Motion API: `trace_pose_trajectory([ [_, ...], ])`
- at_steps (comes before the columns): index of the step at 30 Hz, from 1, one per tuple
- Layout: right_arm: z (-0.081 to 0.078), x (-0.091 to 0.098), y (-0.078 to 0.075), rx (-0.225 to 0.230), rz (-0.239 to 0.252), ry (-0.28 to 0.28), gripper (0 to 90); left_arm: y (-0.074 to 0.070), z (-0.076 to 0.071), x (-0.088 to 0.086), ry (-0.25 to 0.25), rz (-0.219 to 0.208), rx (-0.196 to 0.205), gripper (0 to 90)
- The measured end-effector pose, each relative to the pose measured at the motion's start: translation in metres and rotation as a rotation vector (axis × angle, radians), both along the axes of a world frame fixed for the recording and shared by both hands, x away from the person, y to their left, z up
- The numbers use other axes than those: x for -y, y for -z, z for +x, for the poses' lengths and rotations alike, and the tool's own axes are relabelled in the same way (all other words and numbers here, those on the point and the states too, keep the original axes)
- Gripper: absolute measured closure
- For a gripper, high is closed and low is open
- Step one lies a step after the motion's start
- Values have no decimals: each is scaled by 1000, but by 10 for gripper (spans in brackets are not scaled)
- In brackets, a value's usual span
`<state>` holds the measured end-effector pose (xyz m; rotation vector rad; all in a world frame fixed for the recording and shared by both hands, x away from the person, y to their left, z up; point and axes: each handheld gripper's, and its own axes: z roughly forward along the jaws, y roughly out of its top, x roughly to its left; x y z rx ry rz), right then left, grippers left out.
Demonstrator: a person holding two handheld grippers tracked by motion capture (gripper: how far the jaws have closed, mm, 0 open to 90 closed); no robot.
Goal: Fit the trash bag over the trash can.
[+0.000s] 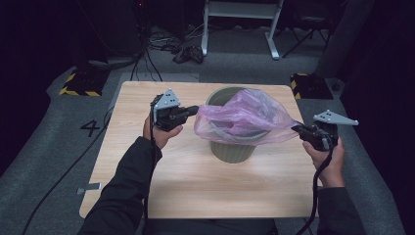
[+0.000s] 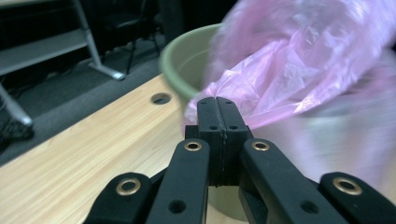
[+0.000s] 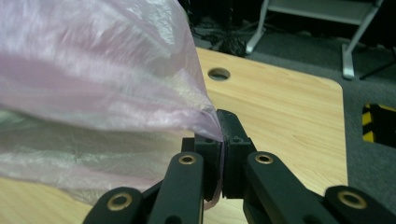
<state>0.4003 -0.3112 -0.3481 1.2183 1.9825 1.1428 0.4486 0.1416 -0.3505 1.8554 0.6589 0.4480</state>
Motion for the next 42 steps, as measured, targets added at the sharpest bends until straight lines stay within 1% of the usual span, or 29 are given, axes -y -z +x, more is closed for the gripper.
trace_pose_trajectory([
  [1,7,1,5,-15,-12,9,876,3,4,-1,-15,13,-4,900],
  [3,10,0,7,-20,-19,12,876,11,13,-3,-32,-3,-33,900],
  [4,15,0,12,-30,-21,9,876,16,18,-4,-51,1,-48,900],
  [7,18,-1,16,-34,-24,9,859,27,26,-6,-83,22,-67,900],
  [10,17,-2,18,-23,-28,-13,797,32,28,-9,-110,7,-70,900],
  [11,16,-3,18,-8,-39,-16,713,32,28,-11,-114,-5,-65,893],
  [12,11,-3,15,39,-48,-40,609,31,26,-13,-104,-27,-62,764],
  [13,11,-3,15,39,-48,-40,609,30,24,-15,-99,-38,-56,764],
  [14,5,-3,12,75,-50,-65,514,28,21,-17,-91,-50,-47,568],
  [15,5,-3,12,75,-50,-65,514,25,16,-20,-86,-62,-34,568],
  [17,-2,-2,6,117,-50,-88,439,17,5,-24,-44,-90,8,420],
  [18,-5,-2,3,129,-54,-94,416,13,0,-26,-44,-90,32,368],
  [19,-9,-2,-2,152,-52,-111,433,9,-4,-27,-25,-98,48,304],
  [21,-9,-3,-3,154,-57,-113,460,4,-8,-27,27,-113,48,287],
  [23,-9,-7,-7,161,-84,-109,497,-2,-11,-22,61,-107,48,244],
  [25,-3,-12,-9,160,-98,-101,607,-4,-9,-17,107,-128,30,216],
  [26,-1,-14,-10,158,-102,-101,629,-5,-8,-14,110,-120,29,212],
  [27,-1,-14,-10,158,-102,-101,629,-6,-5,-10,112,-109,27,212],
  [29,6,-19,-10,146,-119,-95,716,-7,2,-2,115,-87,16,231],
  [30,14,-23,-11,130,-126,-89,754,-8,5,1,97,-75,25,336],
  [31,14,-23,-11,130,-126,-89,754,-8,10,3,94,-78,33,336],
  [32,20,-25,-12,120,-125,-79,779,-8,13,4,97,-82,26,390],
  [33,23,-26,-12,110,-127,-76,788,-7,17,6,81,-81,26,487],
  [34,34,-29,-11,96,-149,-42,826,-6,21,7,70,-81,29,619],
  [35,37,-30,-10,91,-143,-34,834,-5,24,8,78,-83,25,664],
  [36,37,-30,-10,91,-143,-34,834,-3,27,9,76,-78,29,664],
  [37,41,-30,-9,76,-130,-29,840,-1,30,11,66,-65,36,713],
  [40,51,-31,-4,60,-130,-4,868,4,36,15,74,-47,43,865],
  [42,57,-32,-1,53,-122,4,878,7,40,16,81,-56,38,900],
])
